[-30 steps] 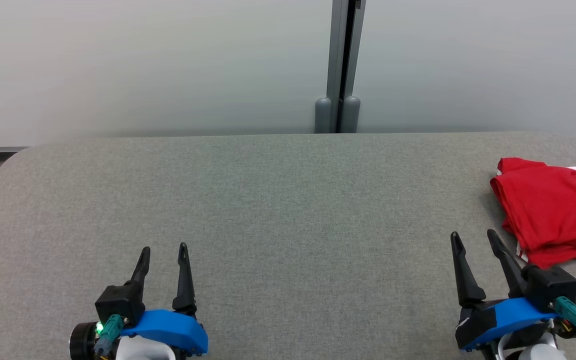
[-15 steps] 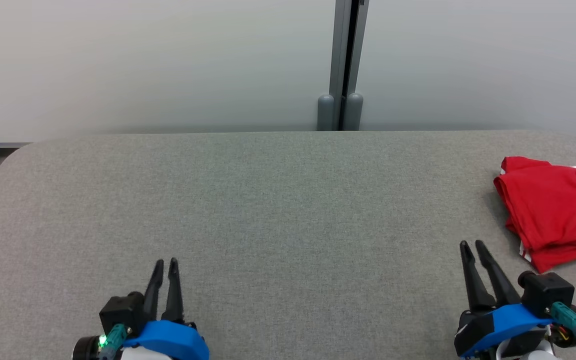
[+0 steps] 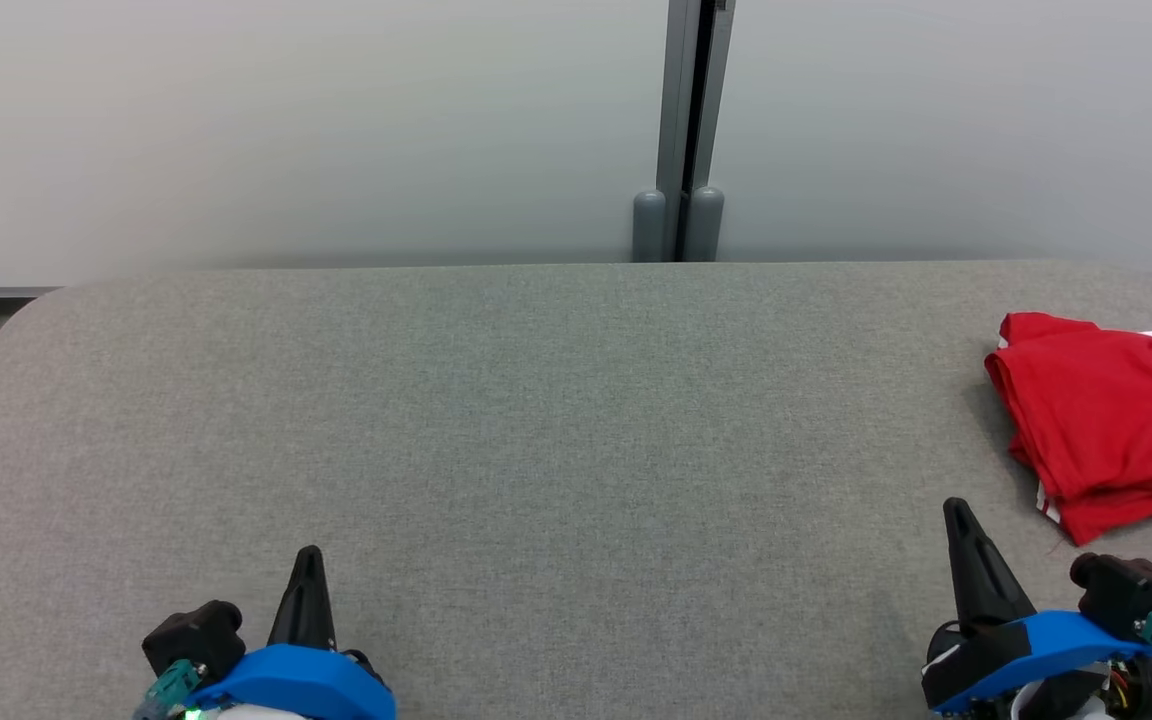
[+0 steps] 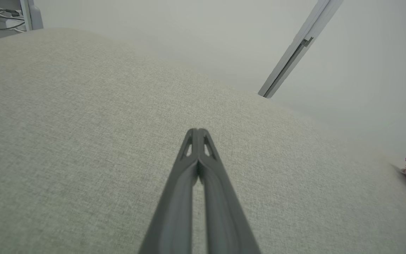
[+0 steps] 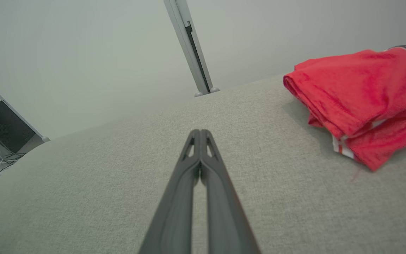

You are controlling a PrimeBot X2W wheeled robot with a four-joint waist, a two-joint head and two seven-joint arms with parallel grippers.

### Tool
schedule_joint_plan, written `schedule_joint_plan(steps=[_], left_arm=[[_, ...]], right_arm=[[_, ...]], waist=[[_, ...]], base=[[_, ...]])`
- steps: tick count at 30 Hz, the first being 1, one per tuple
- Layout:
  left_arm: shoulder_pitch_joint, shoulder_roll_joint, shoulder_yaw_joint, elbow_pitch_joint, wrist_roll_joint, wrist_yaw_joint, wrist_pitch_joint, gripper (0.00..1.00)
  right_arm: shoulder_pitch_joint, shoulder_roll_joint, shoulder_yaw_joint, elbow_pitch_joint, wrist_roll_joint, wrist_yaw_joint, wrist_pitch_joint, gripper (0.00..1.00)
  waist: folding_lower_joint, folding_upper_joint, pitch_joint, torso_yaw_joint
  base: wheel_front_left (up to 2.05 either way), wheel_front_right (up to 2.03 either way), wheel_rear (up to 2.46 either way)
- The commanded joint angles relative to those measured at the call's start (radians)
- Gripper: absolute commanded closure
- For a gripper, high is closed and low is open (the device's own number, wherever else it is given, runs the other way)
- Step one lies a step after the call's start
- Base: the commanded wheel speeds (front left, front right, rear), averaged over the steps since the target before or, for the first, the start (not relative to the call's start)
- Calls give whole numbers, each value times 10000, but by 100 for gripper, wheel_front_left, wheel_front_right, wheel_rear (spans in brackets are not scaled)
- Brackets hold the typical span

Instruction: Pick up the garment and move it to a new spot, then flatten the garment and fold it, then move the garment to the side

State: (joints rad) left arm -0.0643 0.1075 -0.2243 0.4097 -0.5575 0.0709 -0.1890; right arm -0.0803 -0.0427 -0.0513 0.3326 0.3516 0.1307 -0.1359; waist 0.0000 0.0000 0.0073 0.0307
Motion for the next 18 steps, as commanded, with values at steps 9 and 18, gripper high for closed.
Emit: schedule_joint_plan(steps=[9,18], left_arm=[[-312,-72,584,-420,-1620,-317,441,100],[-347,-140,959,-593,-2803,-544,782,100]], right_arm=[[-167,-48,-101,-338,1942,0,347,100],[-192,-55,-170,-423,3351,0,632,100]], waist=[[0,0,-3,-28],[0,0,-7,-52]], base=[[0,0,0],[0,0,0]])
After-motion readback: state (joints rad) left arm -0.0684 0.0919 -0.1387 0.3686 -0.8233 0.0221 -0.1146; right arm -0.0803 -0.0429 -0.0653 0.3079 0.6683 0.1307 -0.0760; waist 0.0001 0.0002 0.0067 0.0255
